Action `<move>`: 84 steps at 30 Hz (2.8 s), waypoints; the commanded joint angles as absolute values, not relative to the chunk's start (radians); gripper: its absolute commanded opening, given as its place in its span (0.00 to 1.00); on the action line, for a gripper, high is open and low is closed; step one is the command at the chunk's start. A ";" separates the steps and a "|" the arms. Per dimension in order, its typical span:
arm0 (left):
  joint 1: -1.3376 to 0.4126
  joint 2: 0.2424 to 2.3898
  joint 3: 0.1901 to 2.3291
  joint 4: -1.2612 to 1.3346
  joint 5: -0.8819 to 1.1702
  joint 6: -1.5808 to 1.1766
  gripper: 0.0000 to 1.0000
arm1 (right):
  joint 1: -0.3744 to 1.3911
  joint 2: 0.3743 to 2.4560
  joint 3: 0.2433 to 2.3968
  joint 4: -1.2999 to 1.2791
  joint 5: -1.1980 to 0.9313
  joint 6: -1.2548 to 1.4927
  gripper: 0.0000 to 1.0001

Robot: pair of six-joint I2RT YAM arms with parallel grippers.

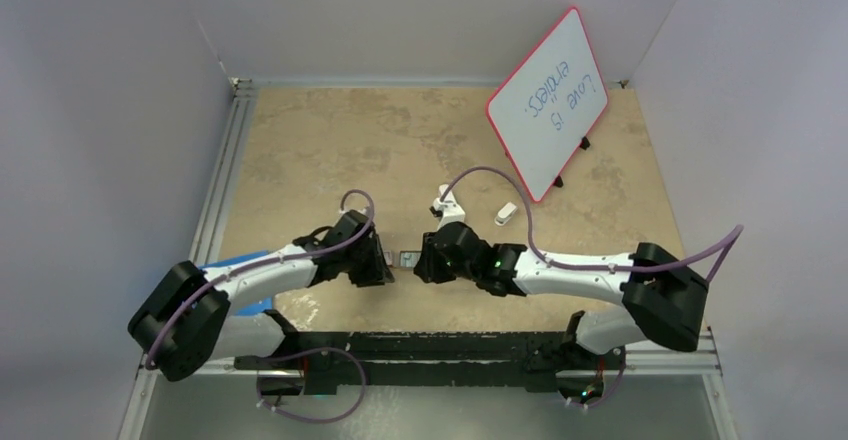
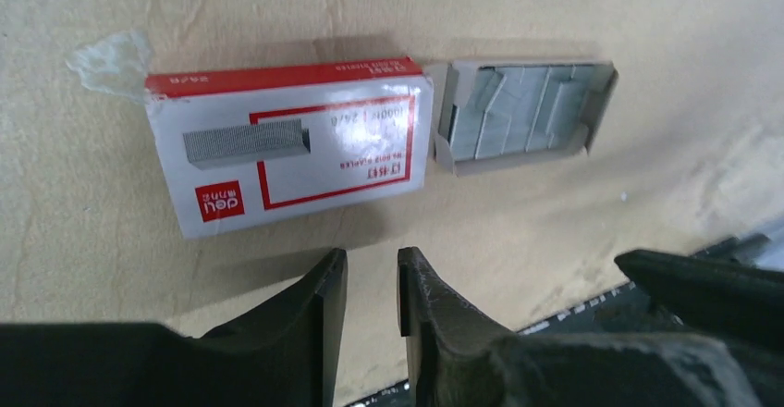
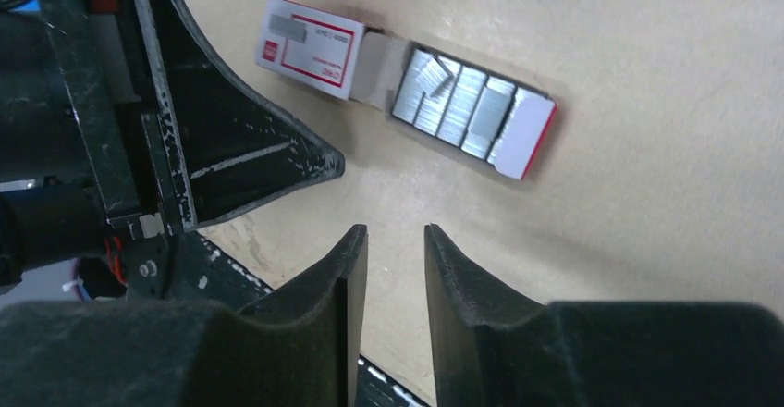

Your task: Load the staples into the stapler

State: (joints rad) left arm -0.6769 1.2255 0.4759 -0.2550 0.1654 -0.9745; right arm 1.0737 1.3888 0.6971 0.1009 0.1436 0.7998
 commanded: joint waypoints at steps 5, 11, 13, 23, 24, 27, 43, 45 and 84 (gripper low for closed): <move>-0.736 1.362 0.606 -0.359 -0.104 -1.069 0.23 | 1.153 1.471 0.773 -0.035 0.324 1.010 0.41; -0.737 1.401 0.664 -0.447 -0.213 -1.122 0.11 | 1.167 1.531 0.802 -0.028 0.338 1.041 0.40; -0.736 1.405 0.677 -0.454 -0.235 -1.117 0.10 | 1.167 1.548 0.806 -0.017 0.335 1.040 0.36; -0.680 1.469 0.719 -0.423 -0.246 -1.074 0.09 | 1.147 1.668 0.915 -0.073 0.373 0.996 0.35; -0.664 1.473 0.718 -0.395 -0.213 -1.061 0.09 | 1.137 1.679 0.925 -0.078 0.377 0.995 0.35; -0.649 1.482 0.717 -0.345 -0.166 -1.037 0.09 | 1.098 1.688 0.936 -0.081 0.384 0.995 0.35; -0.547 1.443 0.661 -0.282 -0.021 -0.967 0.12 | 0.960 1.778 1.045 -0.037 0.308 0.759 0.40; -0.547 1.410 0.643 -0.286 -0.014 -0.957 0.13 | 0.960 1.777 1.031 -0.028 0.289 0.735 0.40; -0.305 1.656 0.835 -0.156 0.152 -0.990 0.29 | 0.753 1.664 1.201 -0.134 0.393 0.528 0.53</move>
